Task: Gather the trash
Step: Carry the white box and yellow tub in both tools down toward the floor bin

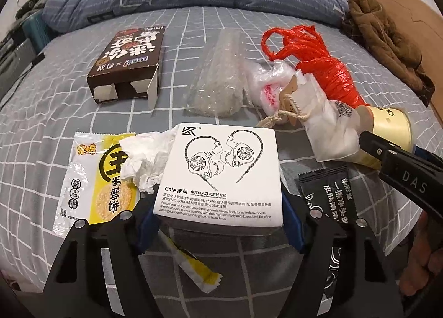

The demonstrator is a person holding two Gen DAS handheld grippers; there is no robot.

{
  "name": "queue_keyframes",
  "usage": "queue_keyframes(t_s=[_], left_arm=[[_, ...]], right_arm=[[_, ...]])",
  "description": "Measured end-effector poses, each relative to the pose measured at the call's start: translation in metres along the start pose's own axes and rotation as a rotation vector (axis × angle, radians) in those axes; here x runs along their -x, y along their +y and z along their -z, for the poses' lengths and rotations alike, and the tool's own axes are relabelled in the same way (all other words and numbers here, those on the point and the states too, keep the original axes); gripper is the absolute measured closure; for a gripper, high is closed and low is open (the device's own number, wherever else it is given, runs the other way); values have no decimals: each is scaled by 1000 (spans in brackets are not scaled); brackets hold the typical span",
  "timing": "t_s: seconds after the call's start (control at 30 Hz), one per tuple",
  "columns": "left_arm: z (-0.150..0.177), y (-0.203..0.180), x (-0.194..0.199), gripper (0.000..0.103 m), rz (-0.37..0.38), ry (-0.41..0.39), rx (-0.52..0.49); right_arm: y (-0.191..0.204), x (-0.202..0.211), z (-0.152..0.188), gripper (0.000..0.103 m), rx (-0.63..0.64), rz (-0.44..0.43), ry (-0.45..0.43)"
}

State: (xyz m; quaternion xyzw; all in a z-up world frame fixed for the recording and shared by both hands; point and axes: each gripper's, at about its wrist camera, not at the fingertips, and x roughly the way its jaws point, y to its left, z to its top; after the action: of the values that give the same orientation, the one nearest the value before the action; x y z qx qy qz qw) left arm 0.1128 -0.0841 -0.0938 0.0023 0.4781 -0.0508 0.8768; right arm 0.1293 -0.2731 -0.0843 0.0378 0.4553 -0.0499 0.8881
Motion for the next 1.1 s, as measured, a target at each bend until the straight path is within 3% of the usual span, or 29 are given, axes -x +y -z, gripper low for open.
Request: queue_keyframes(t_s=[0.67, 1.1], left_arm=[[0, 8, 46, 33, 3, -101, 14], [32, 7, 83, 33, 0, -134, 21]], right_arm=[[-7, 44, 6, 33, 12, -18, -103], [-4, 92, 37, 33, 31, -52, -157]])
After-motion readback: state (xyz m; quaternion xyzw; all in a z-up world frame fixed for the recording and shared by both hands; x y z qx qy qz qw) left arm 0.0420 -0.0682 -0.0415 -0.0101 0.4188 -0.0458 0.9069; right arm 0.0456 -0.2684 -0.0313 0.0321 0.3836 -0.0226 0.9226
